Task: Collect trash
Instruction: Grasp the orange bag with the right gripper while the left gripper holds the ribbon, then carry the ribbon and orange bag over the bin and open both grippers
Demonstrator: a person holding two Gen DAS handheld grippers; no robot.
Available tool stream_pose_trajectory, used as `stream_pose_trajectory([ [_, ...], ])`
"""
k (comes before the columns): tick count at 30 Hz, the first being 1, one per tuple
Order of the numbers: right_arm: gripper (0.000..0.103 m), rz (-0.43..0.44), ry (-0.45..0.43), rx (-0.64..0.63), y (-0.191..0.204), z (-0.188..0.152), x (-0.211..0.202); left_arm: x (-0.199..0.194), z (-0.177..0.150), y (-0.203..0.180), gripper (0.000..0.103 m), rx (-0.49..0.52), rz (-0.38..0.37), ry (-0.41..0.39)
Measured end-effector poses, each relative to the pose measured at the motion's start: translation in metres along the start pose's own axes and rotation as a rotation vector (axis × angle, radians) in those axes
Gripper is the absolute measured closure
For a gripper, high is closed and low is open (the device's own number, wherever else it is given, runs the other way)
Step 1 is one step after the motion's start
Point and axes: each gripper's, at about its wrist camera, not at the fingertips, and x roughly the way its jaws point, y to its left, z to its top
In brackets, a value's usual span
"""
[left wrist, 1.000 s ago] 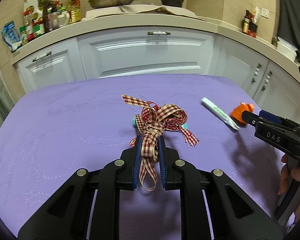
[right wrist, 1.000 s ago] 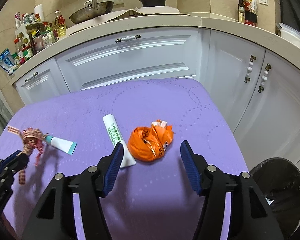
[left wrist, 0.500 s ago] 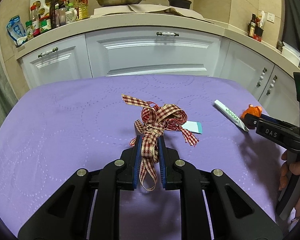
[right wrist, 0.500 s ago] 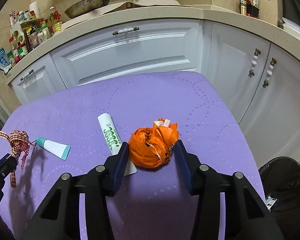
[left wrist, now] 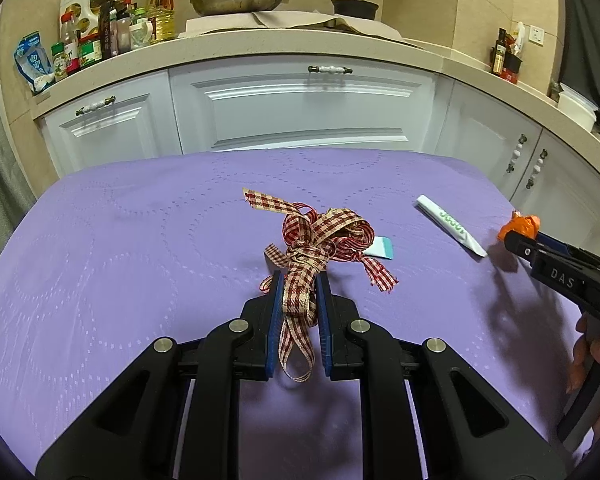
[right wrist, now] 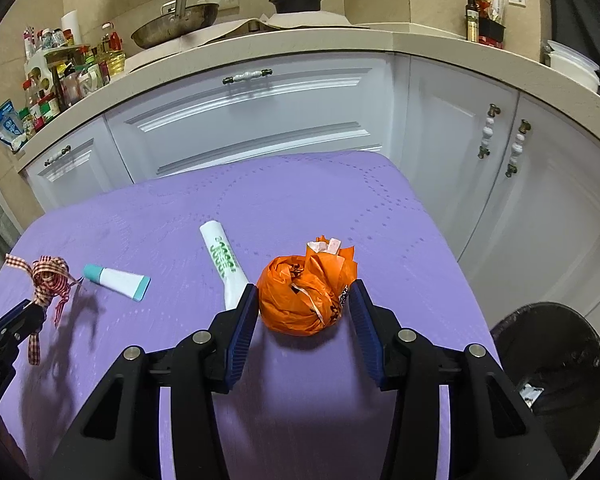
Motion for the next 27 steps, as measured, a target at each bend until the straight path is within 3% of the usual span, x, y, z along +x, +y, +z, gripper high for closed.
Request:
stream_pose_trajectory([
  [11, 0.056, -0.046, -0.033, 0.036, -0.025, -0.029, -0.048, -0.027, -0.015, -0.030, 0.088, 0.038, -0.055, -0.016],
  [27, 0.056, -0.172, -0.071, 0.156, -0.105, -0.076, -0.114, -0.054, -0.033, -0.120, 0.088, 0.156, -0.183, -0.032],
])
